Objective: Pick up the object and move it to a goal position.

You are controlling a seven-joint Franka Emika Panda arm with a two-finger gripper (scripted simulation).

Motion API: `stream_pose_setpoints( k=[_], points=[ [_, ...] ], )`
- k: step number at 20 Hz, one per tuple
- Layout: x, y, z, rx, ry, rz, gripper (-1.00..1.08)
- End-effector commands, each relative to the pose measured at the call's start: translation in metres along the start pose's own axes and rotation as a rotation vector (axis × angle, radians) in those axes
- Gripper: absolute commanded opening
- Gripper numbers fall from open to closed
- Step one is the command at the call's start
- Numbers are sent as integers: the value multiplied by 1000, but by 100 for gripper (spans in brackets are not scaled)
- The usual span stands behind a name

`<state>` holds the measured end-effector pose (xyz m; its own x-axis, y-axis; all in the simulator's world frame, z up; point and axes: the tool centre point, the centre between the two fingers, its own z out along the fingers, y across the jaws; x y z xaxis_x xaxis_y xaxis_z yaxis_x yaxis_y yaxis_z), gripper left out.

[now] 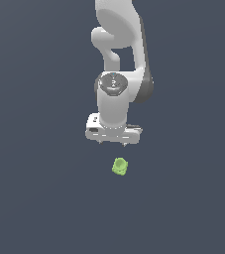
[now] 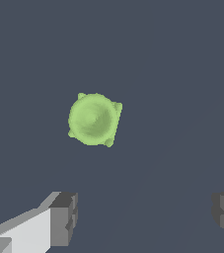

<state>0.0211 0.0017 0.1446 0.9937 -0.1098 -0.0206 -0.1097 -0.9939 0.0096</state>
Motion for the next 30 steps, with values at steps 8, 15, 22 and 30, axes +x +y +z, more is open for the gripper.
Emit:
stream_pose_setpoints(
  k=[8,15,22,30],
  points=[
    [37,-27,34,8,13,165,100],
    [52,-39,50,11,18,236,100],
    [53,-41,53,12,18,247,100],
    [54,-42,85,12,19,250,100]
  ],
)
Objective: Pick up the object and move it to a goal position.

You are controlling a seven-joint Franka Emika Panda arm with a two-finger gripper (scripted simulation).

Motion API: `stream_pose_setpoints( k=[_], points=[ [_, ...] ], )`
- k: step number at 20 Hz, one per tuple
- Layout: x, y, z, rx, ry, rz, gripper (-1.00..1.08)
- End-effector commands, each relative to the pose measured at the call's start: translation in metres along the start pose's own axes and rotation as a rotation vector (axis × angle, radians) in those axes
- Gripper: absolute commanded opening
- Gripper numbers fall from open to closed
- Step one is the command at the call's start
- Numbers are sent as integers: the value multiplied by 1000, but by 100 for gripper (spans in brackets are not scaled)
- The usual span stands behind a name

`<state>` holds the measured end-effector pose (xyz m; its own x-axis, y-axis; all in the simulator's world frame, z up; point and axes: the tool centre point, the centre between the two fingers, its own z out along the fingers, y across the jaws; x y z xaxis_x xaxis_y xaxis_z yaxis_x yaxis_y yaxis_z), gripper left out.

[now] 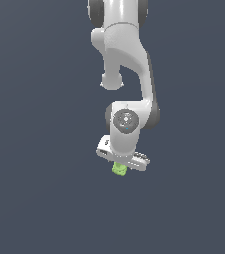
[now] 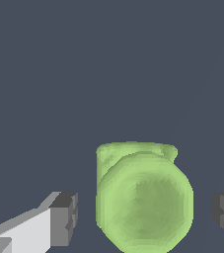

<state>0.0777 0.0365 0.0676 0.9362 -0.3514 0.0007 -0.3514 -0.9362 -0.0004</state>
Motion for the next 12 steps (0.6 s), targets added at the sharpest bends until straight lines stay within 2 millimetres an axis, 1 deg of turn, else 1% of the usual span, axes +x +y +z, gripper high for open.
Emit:
stream_pose_setpoints(
  k=[1,5,9,10,12],
  points=[
    [-1,0,15,0,-1,1,100],
    [-1,0,28,0,-1,3,100],
    [1,0,28,0,-1,3,100],
    [1,0,28,0,-1,3,-100],
    [1,0,28,0,-1,3,-100]
  ],
)
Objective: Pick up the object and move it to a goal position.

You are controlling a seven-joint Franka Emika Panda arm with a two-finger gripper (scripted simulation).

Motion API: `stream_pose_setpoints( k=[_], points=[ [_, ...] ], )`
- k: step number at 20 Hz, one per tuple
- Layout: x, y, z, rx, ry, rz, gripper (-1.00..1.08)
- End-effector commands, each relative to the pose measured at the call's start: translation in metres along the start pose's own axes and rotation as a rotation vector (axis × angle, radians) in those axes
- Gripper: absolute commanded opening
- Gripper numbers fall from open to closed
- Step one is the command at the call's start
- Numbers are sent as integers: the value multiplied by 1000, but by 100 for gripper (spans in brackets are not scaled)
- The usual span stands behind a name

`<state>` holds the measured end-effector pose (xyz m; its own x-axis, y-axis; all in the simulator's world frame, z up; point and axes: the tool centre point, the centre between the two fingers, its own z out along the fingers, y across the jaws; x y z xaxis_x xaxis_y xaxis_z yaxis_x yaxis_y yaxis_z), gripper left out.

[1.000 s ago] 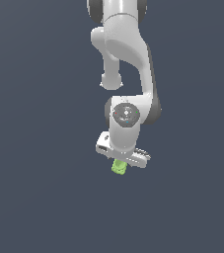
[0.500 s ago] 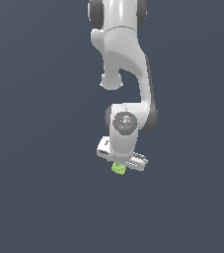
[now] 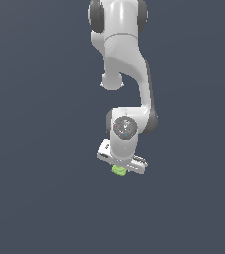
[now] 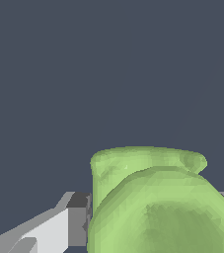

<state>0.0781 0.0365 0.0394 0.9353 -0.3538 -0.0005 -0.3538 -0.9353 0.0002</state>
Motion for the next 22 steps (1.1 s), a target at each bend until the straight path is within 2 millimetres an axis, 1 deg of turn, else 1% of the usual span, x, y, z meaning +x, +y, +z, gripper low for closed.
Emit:
stream_pose_setpoints(
  k=[1,9,13,18,22],
  points=[
    [0,0,0,0,1,0,-100],
    [0,0,0,0,1,0,-100],
    [-1,4,-1,0,1,0,-100],
    [-7,16,-4,0,1,0,-100],
    [-14,33,-8,0,1,0,-100]
  ],
)
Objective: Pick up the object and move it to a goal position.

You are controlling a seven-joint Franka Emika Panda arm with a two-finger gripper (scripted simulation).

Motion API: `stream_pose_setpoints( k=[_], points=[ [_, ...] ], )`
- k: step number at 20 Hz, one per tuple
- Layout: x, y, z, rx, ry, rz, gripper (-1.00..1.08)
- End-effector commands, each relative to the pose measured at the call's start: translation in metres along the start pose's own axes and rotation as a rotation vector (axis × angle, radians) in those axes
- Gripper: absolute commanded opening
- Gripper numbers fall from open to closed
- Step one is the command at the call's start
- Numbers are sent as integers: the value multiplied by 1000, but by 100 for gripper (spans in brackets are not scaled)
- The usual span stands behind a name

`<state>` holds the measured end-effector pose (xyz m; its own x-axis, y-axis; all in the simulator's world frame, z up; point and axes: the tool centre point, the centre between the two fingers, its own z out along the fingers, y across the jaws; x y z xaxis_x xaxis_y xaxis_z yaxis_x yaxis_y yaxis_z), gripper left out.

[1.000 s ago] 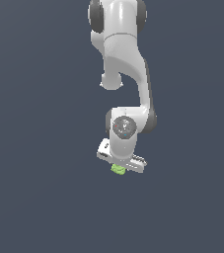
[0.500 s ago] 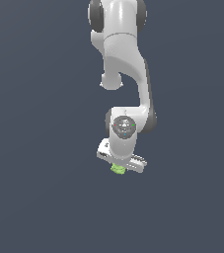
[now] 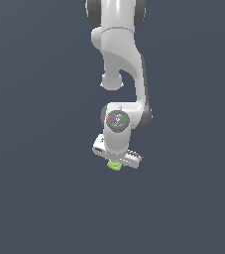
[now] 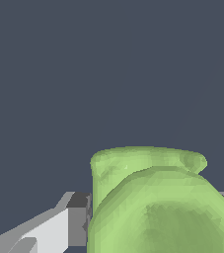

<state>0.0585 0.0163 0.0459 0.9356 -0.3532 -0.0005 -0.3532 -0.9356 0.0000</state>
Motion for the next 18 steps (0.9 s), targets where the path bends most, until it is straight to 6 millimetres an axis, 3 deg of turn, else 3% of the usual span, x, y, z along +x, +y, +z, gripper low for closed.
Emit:
stream_pose_setpoints(
  k=[1,11,18],
  points=[
    [-5,12,-3,0,0,1,-100],
    [-32,80,-20,0,0,1,-100],
    [-44,113,-28,0,0,1,-100]
  ],
)
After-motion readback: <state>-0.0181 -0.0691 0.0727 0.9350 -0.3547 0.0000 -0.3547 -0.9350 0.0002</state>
